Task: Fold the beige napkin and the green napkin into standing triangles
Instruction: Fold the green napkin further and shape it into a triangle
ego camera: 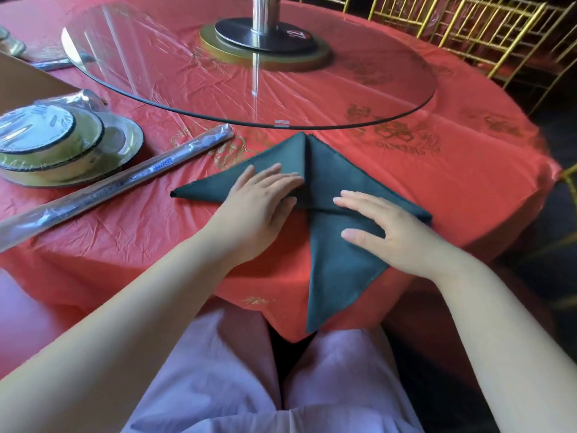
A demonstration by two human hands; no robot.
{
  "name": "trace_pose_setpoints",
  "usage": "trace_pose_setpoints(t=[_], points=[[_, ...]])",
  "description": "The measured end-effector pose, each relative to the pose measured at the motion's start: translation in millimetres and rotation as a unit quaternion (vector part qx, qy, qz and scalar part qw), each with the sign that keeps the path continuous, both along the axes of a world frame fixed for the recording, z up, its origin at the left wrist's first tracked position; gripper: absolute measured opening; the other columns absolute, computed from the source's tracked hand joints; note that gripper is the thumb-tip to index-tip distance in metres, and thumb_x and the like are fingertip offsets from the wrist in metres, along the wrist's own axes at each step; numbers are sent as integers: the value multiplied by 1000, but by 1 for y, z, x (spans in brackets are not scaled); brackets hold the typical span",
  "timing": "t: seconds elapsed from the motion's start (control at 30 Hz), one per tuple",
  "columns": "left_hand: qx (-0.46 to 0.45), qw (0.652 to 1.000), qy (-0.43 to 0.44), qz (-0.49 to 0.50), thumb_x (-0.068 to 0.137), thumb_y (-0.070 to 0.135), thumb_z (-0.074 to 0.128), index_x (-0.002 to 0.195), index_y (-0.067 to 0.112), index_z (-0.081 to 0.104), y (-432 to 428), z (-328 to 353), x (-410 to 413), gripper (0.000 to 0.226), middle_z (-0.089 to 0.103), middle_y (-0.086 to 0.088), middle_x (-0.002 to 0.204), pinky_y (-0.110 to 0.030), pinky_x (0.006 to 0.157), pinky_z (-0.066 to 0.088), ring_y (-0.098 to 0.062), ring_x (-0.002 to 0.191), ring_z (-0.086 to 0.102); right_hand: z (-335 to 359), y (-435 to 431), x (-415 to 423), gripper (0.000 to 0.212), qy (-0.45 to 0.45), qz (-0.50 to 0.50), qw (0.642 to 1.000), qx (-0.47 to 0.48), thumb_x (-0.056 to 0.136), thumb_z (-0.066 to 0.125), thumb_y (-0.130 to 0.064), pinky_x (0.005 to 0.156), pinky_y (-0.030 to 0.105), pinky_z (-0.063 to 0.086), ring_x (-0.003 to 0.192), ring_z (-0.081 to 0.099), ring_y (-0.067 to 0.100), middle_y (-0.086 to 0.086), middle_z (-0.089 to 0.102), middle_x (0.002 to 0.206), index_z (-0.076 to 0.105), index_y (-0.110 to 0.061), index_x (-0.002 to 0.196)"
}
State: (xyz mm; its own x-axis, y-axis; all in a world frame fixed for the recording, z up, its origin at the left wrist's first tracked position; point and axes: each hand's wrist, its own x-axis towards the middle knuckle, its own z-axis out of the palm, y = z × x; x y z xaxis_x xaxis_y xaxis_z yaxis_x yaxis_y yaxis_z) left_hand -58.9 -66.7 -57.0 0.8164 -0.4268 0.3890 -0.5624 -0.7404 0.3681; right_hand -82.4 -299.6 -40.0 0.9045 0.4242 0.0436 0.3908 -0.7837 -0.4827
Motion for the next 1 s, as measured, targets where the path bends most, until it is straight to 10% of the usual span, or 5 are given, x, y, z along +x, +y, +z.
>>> trace_pose_setpoints(t=[0.1,0.23,0.47,0.7,1.0], points=[[-8,989,65,-132,88,47,25,137,15,42,-1,2,-10,62,44,2,142,-32,113,18,-15,138,27,-8,-1,-5,67,-19,14,995,-102,78,23,-70,114,21,-1,140,3,-6,-20,12,154,19,-47,141],[181,976,110,-58,73,72,2,148,24,5,-4,2,-14,89,3,12,156,-32,115,-1,-11,144,-1,-8,-4,-4,66,-2,7,985,-170,73,6,-76,116,29,-8,142,-12,4,-19,-7,155,0,-60,136],[227,967,105,-49,63,79,-10,147,28,-7,-5,0,-15,98,-8,15,155,-37,116,-4,-10,142,-10,-8,-31,-12,70,1,-37,974,-223,68,-2,-81,115,30,-11,142,-19,11,-9,-18,155,-16,-59,133],[10,962,170,-214,69,65,56,130,30,49,7,11,-16,70,34,23,143,-26,116,5,5,138,16,-8,-30,-13,72,1,-47,976,-214,73,1,-81,115,30,-10,142,-17,10,-8,-16,156,-11,-54,138],[-22,959,124,-253,67,39,71,88,18,74,-11,16,-12,30,65,11,109,-20,99,33,1,106,52,-4,-31,-12,64,30,-72,995,-56,79,10,-75,113,21,-8,141,-7,-2,-14,6,156,17,-51,138]])
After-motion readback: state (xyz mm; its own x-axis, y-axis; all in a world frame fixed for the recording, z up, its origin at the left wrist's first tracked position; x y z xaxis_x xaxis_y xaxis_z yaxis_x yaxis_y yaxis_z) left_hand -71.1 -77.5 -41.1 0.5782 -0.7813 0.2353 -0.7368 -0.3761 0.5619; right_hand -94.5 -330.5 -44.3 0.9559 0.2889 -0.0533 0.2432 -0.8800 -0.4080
